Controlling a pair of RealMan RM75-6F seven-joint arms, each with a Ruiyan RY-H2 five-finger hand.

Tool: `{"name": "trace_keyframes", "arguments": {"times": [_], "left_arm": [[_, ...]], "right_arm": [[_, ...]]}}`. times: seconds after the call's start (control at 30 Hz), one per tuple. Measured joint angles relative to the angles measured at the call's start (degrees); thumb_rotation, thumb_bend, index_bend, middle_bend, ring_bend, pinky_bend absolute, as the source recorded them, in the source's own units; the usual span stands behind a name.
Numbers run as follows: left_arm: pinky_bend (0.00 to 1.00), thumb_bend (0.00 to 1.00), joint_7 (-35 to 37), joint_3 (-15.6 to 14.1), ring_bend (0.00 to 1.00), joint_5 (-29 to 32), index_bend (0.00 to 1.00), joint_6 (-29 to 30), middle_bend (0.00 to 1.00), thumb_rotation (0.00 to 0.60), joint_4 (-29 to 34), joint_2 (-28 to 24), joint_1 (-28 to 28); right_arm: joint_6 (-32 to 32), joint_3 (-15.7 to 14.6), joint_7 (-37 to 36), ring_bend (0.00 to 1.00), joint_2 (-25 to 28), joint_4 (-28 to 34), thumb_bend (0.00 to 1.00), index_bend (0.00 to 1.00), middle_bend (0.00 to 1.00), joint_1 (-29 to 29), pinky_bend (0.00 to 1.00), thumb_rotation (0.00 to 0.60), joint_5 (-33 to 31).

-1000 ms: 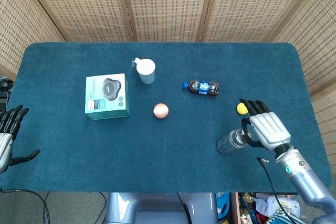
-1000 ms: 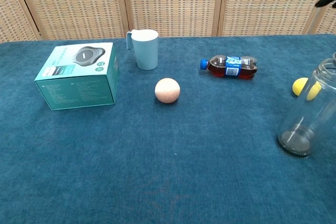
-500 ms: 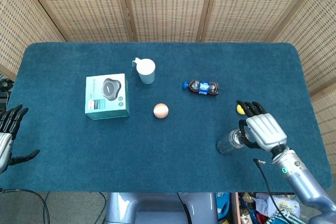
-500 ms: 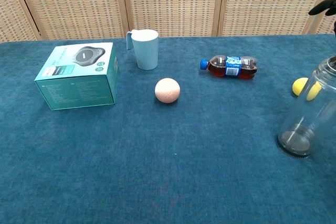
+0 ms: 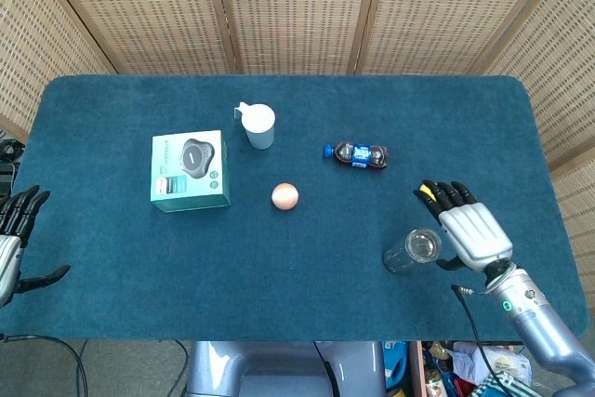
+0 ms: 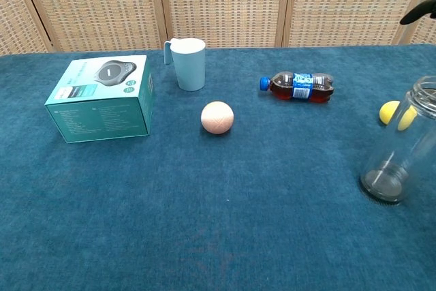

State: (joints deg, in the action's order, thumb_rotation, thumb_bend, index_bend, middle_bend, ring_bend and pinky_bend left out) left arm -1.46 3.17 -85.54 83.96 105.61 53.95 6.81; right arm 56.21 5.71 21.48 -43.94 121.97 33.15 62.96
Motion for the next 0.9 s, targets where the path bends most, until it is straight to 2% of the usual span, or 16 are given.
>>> {"name": "trace_keyframes", "arguments": {"times": [0.27,0.37,0.47,0.67,0.8,0.9], "left_arm": [[0.00,0.11,-0.1,0.0,0.00,0.0,0.00,-0.1,0.00,0.600,0.0,0.1,0.0],[0.00,0.11,0.0,-0.1,0.00,-0.1,0.00,0.3,0.00,0.600,0.0,0.0,-0.1],[0.00,0.11,0.6,-0.1,0.00,-0.4,0.00,0.7,0.00,0.600,-0.1,0.0,-0.4],[0.00,0.11,0.8,-0.3,0.00,-1.1,0.00,1.0,0.00,0.600,-0.5,0.0,-0.5],[0.00,0.11,1.0,-0.3,0.00,-1.1,0.00,1.2,0.00,0.600,-0.7,0.1,-0.6],[0.00,0.11,1.0,-0.3,0.00,-1.4,0.00,1.3,0.00,0.600,-0.7,0.0,-0.6]], "right_arm": [[1.4,0.1,-2.9,0.00,2.4,1.6,0.04,0.00,0.00,-1.6,0.00,0.600,2.6],[3.4,0.0,-5.1,0.00,3.5,1.6,0.04,0.00,0.00,-3.4,0.00,0.600,5.8],[8.7,-0.8,-9.1,0.00,3.5,0.0,0.01,0.00,0.00,-7.1,0.00,0.600,12.0],[22.9,-2.9,-18.7,0.00,-0.8,-9.0,0.00,0.00,0.00,-15.3,0.00,0.600,23.3],[31.9,-4.1,-23.1,0.00,-7.3,-17.8,0.00,0.00,0.00,-20.8,0.00,0.600,27.5],[36.0,-4.7,-23.8,0.00,-12.8,-23.3,0.00,0.00,0.00,-23.7,0.00,0.600,29.0]]}}
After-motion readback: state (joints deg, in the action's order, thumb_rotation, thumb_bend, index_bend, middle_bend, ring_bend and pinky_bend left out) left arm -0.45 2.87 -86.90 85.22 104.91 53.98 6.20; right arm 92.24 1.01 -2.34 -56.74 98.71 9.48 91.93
